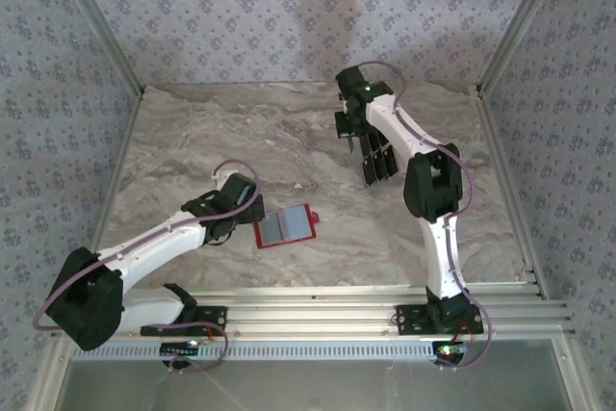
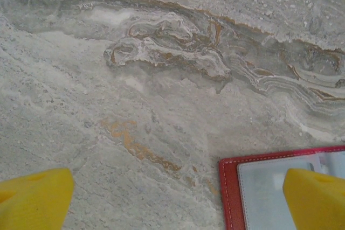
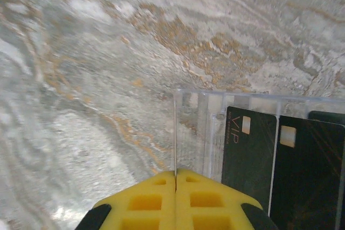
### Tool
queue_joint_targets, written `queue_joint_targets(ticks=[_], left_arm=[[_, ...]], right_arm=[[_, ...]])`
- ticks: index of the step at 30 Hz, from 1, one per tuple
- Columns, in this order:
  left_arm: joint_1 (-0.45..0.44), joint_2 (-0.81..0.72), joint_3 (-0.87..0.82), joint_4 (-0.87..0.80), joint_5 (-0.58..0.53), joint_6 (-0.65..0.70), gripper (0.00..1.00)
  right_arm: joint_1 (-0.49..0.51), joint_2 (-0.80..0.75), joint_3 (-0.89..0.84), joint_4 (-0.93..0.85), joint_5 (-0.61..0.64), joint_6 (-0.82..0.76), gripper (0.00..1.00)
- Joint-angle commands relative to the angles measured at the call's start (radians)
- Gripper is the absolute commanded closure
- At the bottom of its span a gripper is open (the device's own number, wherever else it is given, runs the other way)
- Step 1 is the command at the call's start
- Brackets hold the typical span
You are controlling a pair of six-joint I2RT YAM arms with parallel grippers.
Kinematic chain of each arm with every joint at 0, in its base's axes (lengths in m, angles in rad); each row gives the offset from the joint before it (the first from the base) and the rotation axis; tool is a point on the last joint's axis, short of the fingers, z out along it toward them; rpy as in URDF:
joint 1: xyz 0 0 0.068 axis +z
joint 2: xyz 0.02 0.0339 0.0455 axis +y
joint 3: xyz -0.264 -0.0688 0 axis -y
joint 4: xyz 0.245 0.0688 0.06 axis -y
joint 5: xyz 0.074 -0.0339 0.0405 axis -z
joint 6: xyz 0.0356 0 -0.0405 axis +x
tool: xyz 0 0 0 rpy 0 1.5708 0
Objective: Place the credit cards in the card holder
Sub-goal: Pick up the credit card from the storage box, then insert the credit card into the card slot.
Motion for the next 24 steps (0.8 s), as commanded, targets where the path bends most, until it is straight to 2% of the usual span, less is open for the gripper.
queue_joint_targets(ticks=[1, 8, 14, 18, 24], left_arm=[[0.007, 0.007, 0.025, -0.030, 0.029, 0.028, 0.00], [0.007, 0.027, 0.021, -0.035, 0.071, 0.045, 0.00], [0.006, 0.025, -0.001, -0.014, 0.097, 0.053, 0.00], [-0.004, 0.028, -0.017, 0.015, 0.123, 0.058, 0.00], [-0.037, 0.042, -0.039, 0.031, 0.125, 0.062, 0.00]], right_arm=[[0.001, -0.087, -0.027, 0.029, -0.043, 0.034, 1.00], [0.033, -0.287, -0.266, 0.183, -0.187, 0.106, 1.00], [0.046, -0.485, -0.556, 0.397, -0.379, 0.245, 1.00], [0.089, -0.593, -0.755, 0.565, -0.483, 0.354, 1.00], [0.196, -0.698, -1.004, 0.751, -0.525, 0.462, 1.00]])
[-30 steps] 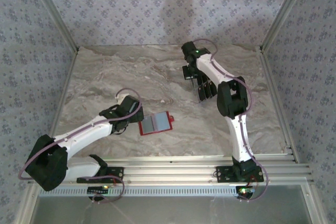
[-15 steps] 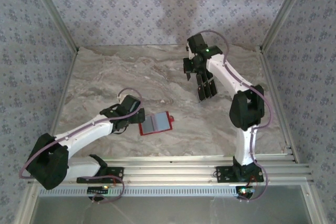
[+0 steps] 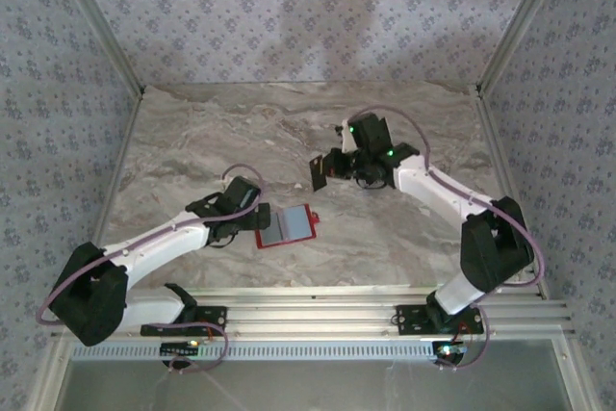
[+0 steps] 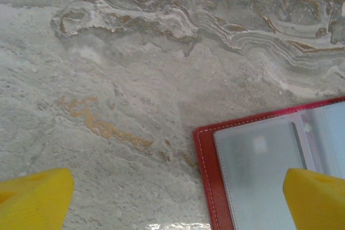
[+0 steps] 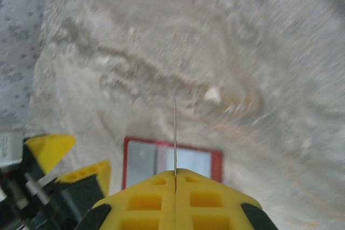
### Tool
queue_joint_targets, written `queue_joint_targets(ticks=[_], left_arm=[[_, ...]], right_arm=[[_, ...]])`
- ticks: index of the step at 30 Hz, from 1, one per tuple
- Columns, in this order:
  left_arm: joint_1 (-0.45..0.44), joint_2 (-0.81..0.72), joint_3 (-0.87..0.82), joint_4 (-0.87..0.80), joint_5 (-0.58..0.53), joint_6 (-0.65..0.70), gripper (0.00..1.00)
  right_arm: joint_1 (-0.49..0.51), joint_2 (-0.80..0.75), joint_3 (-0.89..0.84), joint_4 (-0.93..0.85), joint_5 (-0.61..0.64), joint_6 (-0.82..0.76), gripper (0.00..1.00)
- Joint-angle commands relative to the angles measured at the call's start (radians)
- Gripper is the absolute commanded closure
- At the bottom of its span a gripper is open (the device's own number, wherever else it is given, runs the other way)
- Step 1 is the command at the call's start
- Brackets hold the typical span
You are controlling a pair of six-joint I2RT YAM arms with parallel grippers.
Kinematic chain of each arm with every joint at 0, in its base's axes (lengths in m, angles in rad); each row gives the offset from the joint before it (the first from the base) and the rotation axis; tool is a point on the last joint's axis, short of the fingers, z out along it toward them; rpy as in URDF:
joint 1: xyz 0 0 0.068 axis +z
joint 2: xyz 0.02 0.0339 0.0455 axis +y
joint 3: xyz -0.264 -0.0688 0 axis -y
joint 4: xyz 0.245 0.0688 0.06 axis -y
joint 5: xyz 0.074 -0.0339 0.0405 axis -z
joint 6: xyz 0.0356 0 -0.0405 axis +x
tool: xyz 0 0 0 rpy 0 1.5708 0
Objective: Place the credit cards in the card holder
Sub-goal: Insert the credit card into the card slot.
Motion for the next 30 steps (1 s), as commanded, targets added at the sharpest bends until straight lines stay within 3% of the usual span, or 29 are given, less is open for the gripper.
queue_joint_targets(ticks=[1, 11, 20, 30], left_arm=[[-0.019, 0.015, -0.022, 0.013, 0.010, 0.016, 0.00], [-0.053, 0.076, -0.070, 0.057, -0.006, -0.012, 0.00], [-0.098, 0.121, -0.071, -0.011, -0.081, -0.087, 0.00], [-0.105, 0.059, -0.106, -0.086, -0.135, -0.196, 0.01]], right_arm=[[0.060, -0.056, -0.093, 0.156, -0.051, 0.105, 1.00], [0.166, -0.021, -0.301, 0.436, -0.051, 0.222, 1.00], [0.196, 0.073, -0.355, 0.593, -0.055, 0.244, 1.00], [0.197, 0.150, -0.373, 0.669, -0.067, 0.261, 1.00]])
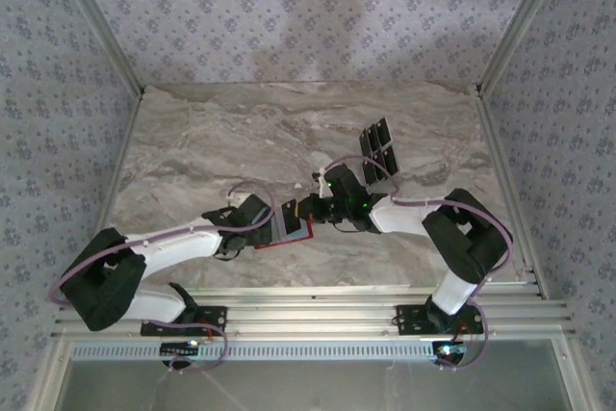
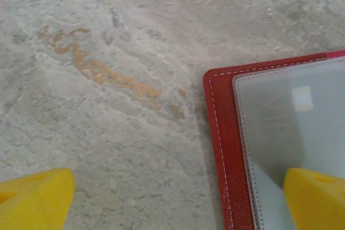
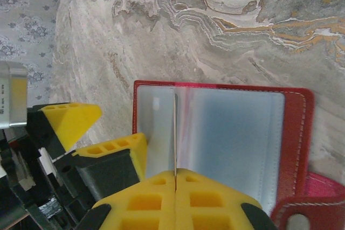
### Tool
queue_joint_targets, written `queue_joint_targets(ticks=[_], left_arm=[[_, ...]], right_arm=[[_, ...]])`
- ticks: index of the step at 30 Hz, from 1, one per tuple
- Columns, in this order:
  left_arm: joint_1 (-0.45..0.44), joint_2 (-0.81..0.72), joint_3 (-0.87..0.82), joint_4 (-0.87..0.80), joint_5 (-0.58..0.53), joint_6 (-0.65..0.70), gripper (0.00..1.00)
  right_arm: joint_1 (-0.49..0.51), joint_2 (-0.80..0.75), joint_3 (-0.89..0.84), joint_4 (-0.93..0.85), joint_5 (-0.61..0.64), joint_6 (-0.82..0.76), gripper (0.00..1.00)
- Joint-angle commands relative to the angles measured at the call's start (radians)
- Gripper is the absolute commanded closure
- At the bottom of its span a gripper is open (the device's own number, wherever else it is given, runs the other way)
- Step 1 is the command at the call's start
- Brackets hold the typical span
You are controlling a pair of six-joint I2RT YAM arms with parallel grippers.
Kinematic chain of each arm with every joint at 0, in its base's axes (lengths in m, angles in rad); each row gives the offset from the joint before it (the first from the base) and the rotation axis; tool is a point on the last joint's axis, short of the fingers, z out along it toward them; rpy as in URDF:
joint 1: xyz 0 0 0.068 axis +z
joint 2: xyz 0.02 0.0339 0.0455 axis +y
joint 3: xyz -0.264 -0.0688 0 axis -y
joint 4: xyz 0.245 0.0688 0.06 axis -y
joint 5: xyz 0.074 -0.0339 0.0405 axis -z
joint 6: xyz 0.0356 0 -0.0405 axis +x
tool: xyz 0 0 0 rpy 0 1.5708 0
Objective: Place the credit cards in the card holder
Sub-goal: Insert the credit card into the card slot.
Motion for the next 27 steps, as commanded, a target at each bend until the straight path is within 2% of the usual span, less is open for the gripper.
queue_joint_targets(ticks=[1, 27], left_arm=[[-0.001, -0.032, -0.028, -0.099, -0.044, -0.044, 0.01], [-0.002, -0.066, -0.043, -0.121, -0.062, -0.054, 0.01]], right_arm=[[0.004, 0.027, -0.009, 0.055, -0.019, 0.019, 1.00], [0.035, 0.142, 0.066, 0.126, -0.112, 0.039, 1.00]])
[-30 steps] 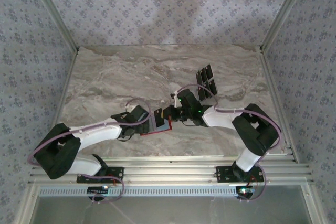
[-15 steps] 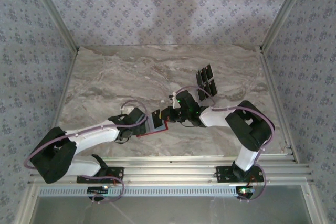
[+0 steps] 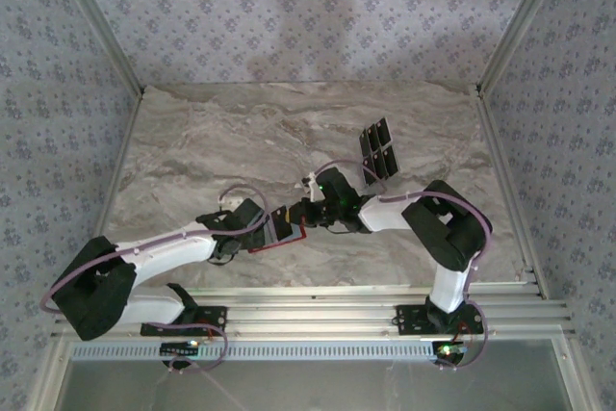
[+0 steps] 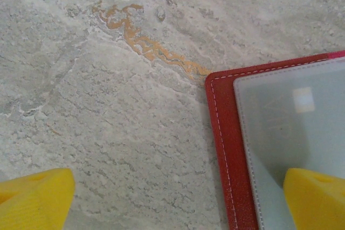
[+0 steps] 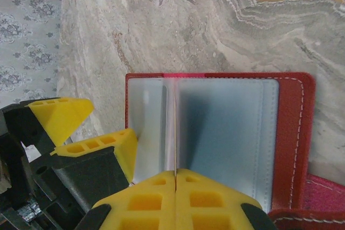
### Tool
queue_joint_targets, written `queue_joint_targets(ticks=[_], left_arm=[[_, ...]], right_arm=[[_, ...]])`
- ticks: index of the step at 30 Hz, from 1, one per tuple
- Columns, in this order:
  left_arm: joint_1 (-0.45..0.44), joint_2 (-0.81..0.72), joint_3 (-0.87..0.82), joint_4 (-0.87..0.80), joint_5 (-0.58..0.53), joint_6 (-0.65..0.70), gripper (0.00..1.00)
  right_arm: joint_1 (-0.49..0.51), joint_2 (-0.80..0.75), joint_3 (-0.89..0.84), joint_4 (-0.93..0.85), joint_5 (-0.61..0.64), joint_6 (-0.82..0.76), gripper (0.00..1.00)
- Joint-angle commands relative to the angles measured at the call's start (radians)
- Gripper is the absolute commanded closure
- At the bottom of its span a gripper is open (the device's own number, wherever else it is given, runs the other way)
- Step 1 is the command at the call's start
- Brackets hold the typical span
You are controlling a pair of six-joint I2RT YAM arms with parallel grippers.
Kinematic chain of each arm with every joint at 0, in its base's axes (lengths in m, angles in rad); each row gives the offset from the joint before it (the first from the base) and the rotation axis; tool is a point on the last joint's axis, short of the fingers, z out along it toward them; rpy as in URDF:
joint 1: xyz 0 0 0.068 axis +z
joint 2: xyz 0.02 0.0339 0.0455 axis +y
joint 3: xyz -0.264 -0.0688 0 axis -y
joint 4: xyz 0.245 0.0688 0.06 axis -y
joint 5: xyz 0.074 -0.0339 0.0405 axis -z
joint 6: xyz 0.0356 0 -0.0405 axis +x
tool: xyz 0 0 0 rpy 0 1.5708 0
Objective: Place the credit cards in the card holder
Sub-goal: Insert the credit card into the card slot.
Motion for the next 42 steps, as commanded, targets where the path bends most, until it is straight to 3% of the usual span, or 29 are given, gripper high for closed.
queue_joint_targets(ticks=[1, 42], left_arm=[[-0.002, -0.007, -0.016, -0.047, -0.028, -0.011, 0.01], [0.000, 0.010, -0.026, -0.030, -0.030, -0.009, 0.01]], right_arm=[[0.010, 0.021, 0.031, 0.033, -0.026, 0.021, 1.00], [0.019, 0.124, 0.053, 0.055, -0.053, 0.081, 1.00]])
